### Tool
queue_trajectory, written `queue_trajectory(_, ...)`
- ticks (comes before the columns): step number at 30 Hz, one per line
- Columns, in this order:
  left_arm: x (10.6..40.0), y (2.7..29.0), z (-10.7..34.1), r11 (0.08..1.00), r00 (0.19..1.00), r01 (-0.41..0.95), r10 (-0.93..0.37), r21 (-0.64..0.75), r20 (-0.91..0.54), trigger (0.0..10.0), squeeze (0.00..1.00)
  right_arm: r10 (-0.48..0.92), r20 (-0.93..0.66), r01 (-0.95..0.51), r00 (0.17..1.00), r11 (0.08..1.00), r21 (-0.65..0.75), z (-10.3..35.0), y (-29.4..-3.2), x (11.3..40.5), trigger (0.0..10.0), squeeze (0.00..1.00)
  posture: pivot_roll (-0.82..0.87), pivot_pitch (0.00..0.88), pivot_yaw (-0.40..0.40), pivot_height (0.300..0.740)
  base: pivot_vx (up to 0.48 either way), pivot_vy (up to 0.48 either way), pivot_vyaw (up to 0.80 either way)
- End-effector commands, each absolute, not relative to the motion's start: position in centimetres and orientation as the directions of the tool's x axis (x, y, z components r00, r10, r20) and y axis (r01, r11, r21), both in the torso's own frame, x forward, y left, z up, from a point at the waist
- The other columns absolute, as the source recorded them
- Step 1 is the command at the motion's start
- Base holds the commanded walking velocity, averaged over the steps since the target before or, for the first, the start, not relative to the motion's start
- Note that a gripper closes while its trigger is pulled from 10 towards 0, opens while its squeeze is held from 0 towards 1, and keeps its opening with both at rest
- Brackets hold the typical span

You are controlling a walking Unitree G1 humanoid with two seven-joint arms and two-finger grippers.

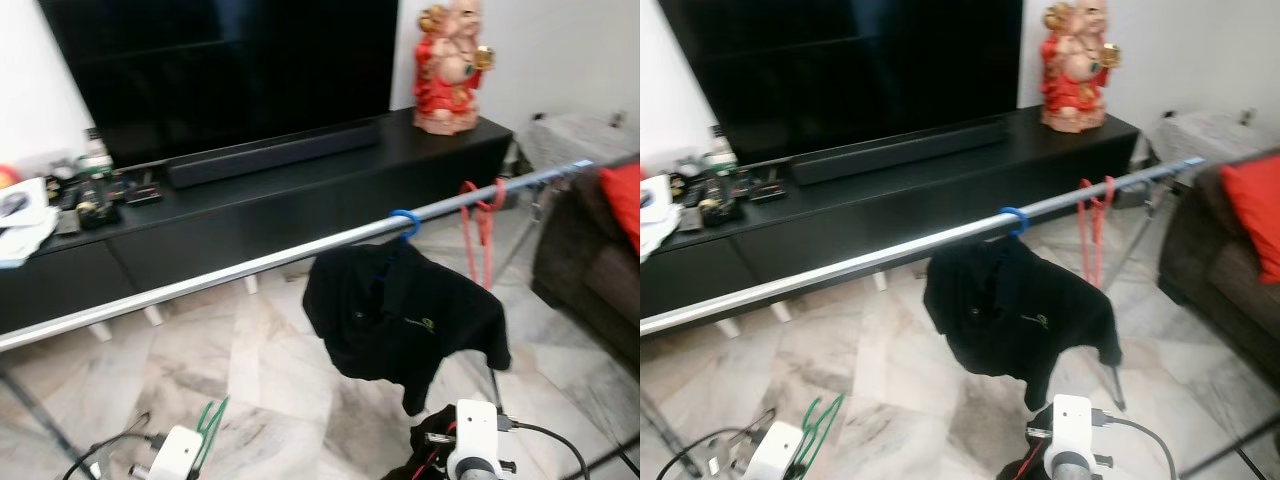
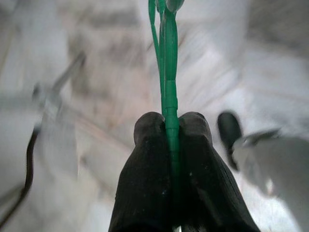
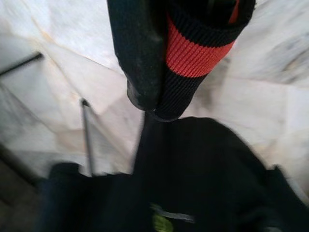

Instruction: Hang hanger

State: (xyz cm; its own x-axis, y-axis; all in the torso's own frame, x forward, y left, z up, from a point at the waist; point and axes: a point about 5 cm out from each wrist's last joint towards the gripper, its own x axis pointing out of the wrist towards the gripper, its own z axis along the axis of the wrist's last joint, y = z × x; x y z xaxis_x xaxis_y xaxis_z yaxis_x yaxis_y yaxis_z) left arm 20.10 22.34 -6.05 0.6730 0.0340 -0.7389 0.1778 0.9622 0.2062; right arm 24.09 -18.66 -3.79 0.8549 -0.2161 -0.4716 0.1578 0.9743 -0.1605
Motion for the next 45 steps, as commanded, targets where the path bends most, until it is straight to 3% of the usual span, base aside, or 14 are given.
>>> queue_trajectory(1, 18.7, 22.3, -7.0, 0.966, 0.636, 0.159, 0.060, 0.206, -0.770, 10.0, 0.00, -0.211, -0.470, 0.155, 0.857, 0.976, -0.156, -3.8, -18.5, 24.1, 10.0, 0.00, 0.06, 0.000, 0.073, 0.740, 0.000, 0.000, 0.80)
queue_trajectory(22, 14.7, 22.6, -9.2, 0.975, 0.500, 0.111, 0.113, 0.194, -0.859, 10.0, 0.00, -0.237, -0.467, 0.180, 0.852, 0.970, -0.163, -3.6, -19.1, 24.3, 10.0, 0.00, 0.06, 0.010, 0.064, 0.740, 0.000, 0.000, 0.76)
queue_trajectory(45, 13.7, 23.3, -9.4, 0.968, 0.494, 0.126, 0.130, 0.219, -0.860, 10.0, 0.00, -0.248, -0.464, 0.197, 0.850, 0.968, -0.156, -3.4, -19.6, 24.5, 10.0, 0.00, 0.06, 0.021, 0.048, 0.740, 0.000, 0.000, 0.00)
